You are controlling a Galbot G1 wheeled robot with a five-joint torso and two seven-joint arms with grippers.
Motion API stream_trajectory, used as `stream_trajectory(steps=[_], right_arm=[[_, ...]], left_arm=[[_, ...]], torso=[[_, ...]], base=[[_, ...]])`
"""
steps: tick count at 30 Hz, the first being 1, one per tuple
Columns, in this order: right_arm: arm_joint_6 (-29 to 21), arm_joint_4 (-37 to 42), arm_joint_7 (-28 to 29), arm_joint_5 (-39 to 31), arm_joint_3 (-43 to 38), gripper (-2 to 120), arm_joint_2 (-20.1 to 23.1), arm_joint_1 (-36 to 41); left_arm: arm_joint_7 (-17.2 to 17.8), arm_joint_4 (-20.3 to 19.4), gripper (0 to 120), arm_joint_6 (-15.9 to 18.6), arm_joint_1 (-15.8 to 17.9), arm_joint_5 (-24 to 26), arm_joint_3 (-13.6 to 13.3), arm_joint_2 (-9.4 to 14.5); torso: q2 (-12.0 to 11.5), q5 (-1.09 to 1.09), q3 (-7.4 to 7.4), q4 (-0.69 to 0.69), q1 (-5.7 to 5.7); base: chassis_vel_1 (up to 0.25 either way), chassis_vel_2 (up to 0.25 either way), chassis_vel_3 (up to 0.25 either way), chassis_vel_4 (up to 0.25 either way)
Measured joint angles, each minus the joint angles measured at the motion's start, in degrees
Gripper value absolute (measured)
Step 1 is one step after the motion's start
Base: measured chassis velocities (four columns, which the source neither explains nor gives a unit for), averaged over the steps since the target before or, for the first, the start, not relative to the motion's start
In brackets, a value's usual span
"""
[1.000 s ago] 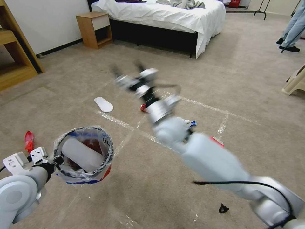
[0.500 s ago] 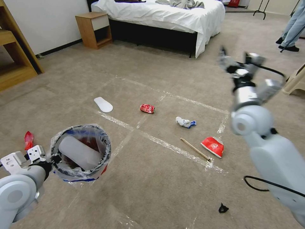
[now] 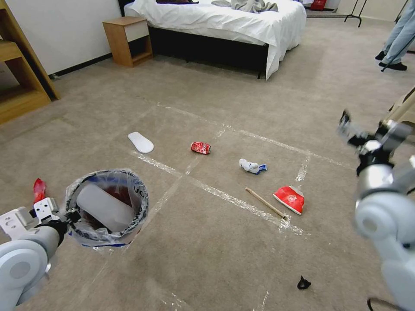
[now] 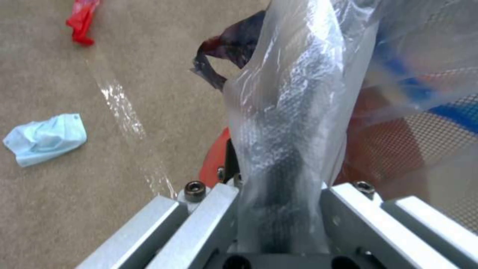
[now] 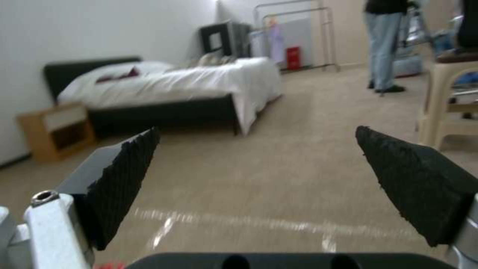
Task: Pick up the trash bin and place the garbage on the floor into it.
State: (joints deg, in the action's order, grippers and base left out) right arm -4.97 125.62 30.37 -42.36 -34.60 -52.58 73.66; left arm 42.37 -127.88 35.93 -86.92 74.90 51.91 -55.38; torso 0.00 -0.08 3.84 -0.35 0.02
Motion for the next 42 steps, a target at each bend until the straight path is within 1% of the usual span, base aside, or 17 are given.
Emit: stream_trajectory(steps=[1, 2, 5, 6, 7, 9, 10, 11, 13, 14, 16, 17, 22, 25, 28, 42], right_arm=[[4.0, -0.2, -4.0, 3.2, 1.8, 100, -0.7, 3.5], [4.0, -0.2, -4.0, 3.2, 1.8, 100, -0.7, 3.5], [13.7, -2.6, -14.5, 8.7, 5.1, 100, -1.6, 7.9], [16.3, -3.6, -17.2, 10.0, 5.9, 100, -1.8, 8.9], [16.3, -3.6, -17.2, 10.0, 5.9, 100, -1.8, 8.9], [19.2, -4.8, -20.2, 11.7, 6.8, 100, -1.9, 10.1], [22.1, -6.4, -22.7, 13.6, 7.7, 99, -2.1, 11.8], [22.1, -6.4, -22.7, 13.6, 7.7, 99, -2.1, 11.8], [24.5, -7.9, -23.9, 14.3, 8.0, 98, -2.4, 12.8], [24.5, -7.9, -23.9, 14.3, 8.0, 98, -2.4, 12.8], [25.9, -8.8, -24.6, 14.4, 7.5, 90, -2.7, 13.8], [26.0, -9.0, -24.6, 14.6, 7.2, 89, -2.9, 13.9], [25.6, -9.1, -23.5, 15.0, 6.9, 91, -3.8, 13.4], [25.0, -8.8, -22.9, 15.7, 7.1, 93, -5.3, 12.8], [24.8, -8.7, -22.7, 16.2, 7.3, 93, -6.2, 12.6], [24.0, -9.6, -22.1, 17.7, 7.8, 95, -9.4, 10.4]], left_arm=[[-0.1, -0.5, 0, -0.1, -0.1, 0.0, 0.3, 0.0], [-0.1, -0.5, 0, -0.1, -0.1, 0.0, 0.3, 0.0], [-0.5, -1.2, 0, -0.1, -0.5, -0.3, 0.8, -0.4], [-0.6, -1.4, 0, -0.2, -0.6, -0.4, 0.9, -0.6], [-0.6, -1.4, 0, -0.2, -0.6, -0.4, 0.9, -0.6], [-0.7, -1.7, 0, -0.2, -0.8, -0.5, 0.9, -0.8], [-0.8, -2.0, 0, -0.2, -0.9, -0.7, 0.9, -1.1], [-0.8, -2.0, 0, -0.2, -0.9, -0.7, 0.9, -1.1], [-0.9, -2.2, 0, -0.2, -1.1, -1.1, 0.8, -1.5], [-0.9, -2.2, 0, -0.2, -1.1, -1.1, 0.8, -1.5], [-1.1, -2.5, 0, -0.3, -1.4, -1.4, 0.8, -1.8], [-1.2, -2.7, 0, -0.3, -1.6, -1.5, 0.9, -1.8], [-1.5, -3.0, 0, -0.3, -1.8, -1.7, 1.1, -2.1], [-2.0, -3.2, 0, -0.3, -2.0, -2.7, 1.0, -2.6], [-2.2, -3.3, 0, -0.3, -2.1, -3.0, 0.9, -2.9], [-2.8, -2.9, 0, -0.5, -1.9, -3.4, 0.8, -3.0]], torso=[[0.0, 0.01, 0.0, -0.01, 0.0], [0.0, 0.01, 0.0, -0.01, 0.0], [0.0, -0.01, 0.0, 0.0, 0.0], [0.0, 0.0, 0.0, 0.01, 0.0], [0.0, 0.0, 0.0, 0.01, 0.0], [0.0, 0.0, 0.0, 0.01, 0.0], [0.0, -0.01, 0.0, 0.0, 0.0], [0.0, -0.01, 0.0, 0.0, 0.0], [0.0, 0.0, 0.0, 0.0, 0.0], [0.0, 0.0, 0.0, 0.0, 0.0], [0.0, 0.0, 0.01, 0.0, 0.0], [0.0, -0.01, 0.0, 0.0, 0.0], [0.0, 0.0, 0.01, 0.0, 0.0], [0.0, 0.0, 0.01, 0.01, 0.0], [0.0, 0.0, 0.01, 0.0, 0.0], [0.0, 0.0, 0.01, 0.0, 0.0]], base=[[0.0, 0.0, 0.0, 0.0], [0.0, 0.0, 0.0, 0.0], [0.0, 0.0, 0.0, 0.0], [0.0, 0.0, 0.0, 0.0], [0.0, 0.0, 0.0, 0.0], [0.0, 0.0, 0.0, 0.0], [0.0, 0.0, 0.0, 0.0], [0.0, 0.0, 0.0, 0.0], [0.0, 0.0, 0.0, 0.0], [0.0, 0.0, 0.0, 0.0], [0.0, 0.0, 0.0, 0.0], [0.0, 0.0, 0.0, 0.0], [0.0, 0.0, 0.0, 0.0], [0.0, 0.0, 0.0, 0.0], [0.0, 0.0, 0.0, 0.0], [0.0, 0.0, 0.0, 0.0]])
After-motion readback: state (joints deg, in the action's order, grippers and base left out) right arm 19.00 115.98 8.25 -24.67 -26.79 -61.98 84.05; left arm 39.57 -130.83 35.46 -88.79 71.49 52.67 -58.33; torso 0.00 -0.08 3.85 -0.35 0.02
